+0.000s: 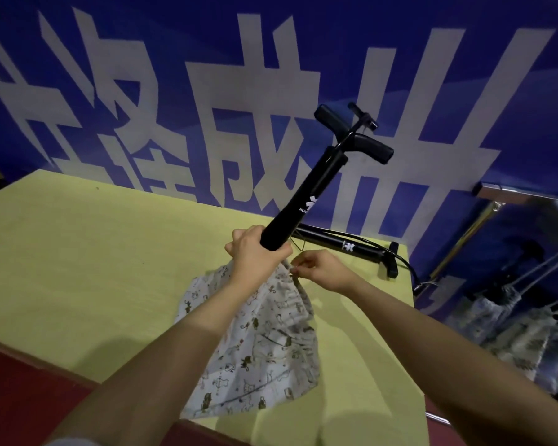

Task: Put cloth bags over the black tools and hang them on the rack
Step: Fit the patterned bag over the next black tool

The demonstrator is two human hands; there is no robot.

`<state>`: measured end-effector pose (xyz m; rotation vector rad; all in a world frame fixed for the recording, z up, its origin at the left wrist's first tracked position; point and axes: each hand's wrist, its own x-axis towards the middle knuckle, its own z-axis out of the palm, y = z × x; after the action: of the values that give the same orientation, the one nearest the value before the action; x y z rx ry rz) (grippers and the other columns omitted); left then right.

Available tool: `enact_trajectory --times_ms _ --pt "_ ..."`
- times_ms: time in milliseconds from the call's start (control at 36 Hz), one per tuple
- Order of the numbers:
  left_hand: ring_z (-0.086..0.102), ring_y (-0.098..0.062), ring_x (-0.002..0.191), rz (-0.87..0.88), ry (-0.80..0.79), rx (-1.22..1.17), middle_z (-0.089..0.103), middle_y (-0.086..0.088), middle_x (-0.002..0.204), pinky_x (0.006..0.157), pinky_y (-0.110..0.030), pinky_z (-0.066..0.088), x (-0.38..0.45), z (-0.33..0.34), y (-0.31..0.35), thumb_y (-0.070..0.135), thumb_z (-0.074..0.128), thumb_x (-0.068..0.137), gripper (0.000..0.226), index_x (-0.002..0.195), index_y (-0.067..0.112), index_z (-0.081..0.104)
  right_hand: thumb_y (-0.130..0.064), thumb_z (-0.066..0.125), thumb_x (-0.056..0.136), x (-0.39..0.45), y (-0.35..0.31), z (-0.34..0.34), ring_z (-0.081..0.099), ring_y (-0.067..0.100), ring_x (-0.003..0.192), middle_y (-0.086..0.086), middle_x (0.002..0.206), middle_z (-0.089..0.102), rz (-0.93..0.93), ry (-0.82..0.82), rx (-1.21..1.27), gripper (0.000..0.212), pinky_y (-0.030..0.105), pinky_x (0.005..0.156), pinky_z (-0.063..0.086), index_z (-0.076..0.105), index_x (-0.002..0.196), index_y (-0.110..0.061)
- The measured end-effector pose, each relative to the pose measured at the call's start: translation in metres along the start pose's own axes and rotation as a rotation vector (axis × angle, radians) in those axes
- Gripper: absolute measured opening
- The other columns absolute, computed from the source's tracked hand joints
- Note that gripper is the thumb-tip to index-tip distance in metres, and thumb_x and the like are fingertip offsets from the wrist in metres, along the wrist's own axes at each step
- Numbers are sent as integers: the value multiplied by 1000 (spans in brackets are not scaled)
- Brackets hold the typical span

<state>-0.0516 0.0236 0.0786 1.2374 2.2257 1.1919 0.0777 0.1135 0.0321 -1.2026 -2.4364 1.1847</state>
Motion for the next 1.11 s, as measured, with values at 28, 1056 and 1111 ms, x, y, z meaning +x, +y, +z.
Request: enact_trajectory --times_ms 28,1056,1111 --pt "32 -17 100 -12 8 -20 40 11 80 87 -32 37 2 -1 -3 33 69 75 25 82 17 52 -38 69 80 0 -3 -2 66 19 94 -2 92 73 2 -17 77 8 46 99 45 66 86 -33" --pt "42 -34 119 15 -469 401 33 -10 132 93 -39 42 23 -1 -45 43 62 85 61 136 27 32 -25 71 82 2 -62 -49 66 13 99 2 111 70 -59 216 677 39 19 79 50 62 118 -9" --pt "55 -30 111 5 -552 267 48 -11 134 84 -37 51 23 -4 -48 23 64 87 60 138 22 32 -25 72 82 1 -60 -46 65 11 99 0 110 69 -26 236 681 39 21 78 50 61 118 -13"
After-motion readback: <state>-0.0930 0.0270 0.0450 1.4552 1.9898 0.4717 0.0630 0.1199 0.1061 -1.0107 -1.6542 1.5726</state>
